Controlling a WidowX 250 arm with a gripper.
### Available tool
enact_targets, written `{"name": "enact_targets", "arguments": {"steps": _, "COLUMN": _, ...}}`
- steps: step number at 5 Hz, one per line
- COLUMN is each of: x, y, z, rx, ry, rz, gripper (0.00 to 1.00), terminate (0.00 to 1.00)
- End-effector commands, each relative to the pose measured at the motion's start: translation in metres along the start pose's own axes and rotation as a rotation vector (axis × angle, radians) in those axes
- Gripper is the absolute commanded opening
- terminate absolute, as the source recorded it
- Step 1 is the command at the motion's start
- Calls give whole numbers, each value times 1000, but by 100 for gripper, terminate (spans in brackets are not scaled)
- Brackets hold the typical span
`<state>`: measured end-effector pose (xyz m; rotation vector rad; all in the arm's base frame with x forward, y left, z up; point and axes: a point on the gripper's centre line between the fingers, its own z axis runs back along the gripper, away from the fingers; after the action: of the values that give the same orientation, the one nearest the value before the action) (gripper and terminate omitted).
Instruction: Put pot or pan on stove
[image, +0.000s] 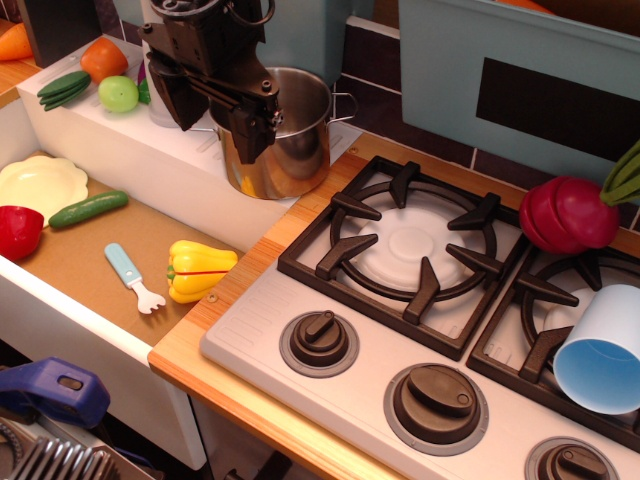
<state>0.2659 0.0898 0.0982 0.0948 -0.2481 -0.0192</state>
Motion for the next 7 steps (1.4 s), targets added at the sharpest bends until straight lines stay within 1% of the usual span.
{"name": "enact_targets", "arguments": {"steps": 1, "x": 0, "y": 0, "z": 0, "rx": 0, "ry": 0, "rz": 0, "gripper": 100, "terminate": 0}}
{"name": "enact_targets", "arguments": {"steps": 2, "x": 10, "y": 1, "z": 4, "rx": 42, "ry": -40, "rz": -126, "gripper": 100, "terminate": 0}}
{"name": "enact_targets", "arguments": {"steps": 3, "x": 31, "y": 5, "z": 12, "rx": 72, "ry": -65, "rz": -227, "gripper": 100, "terminate": 0}}
{"name": "enact_targets", "arguments": {"steps": 4, "x": 50, "y": 9, "z": 14, "rx": 78, "ry": -95, "rz": -284, "gripper": 100, "terminate": 0}}
{"name": "enact_targets", "arguments": {"steps": 5, "x": 62, "y": 6, "z": -1, "rx": 52, "ry": -166, "rz": -302, "gripper": 100, "terminate": 0}}
{"name": "enact_targets", "arguments": {"steps": 6, "x": 65, "y": -5, "z": -21, "rx": 6, "ry": -208, "rz": -275, "gripper": 100, "terminate": 0}}
{"name": "enact_targets", "arguments": {"steps": 7, "x": 63, "y": -6, "z": -37, "rx": -37, "ry": -227, "rz": -268, "gripper": 100, "terminate": 0}}
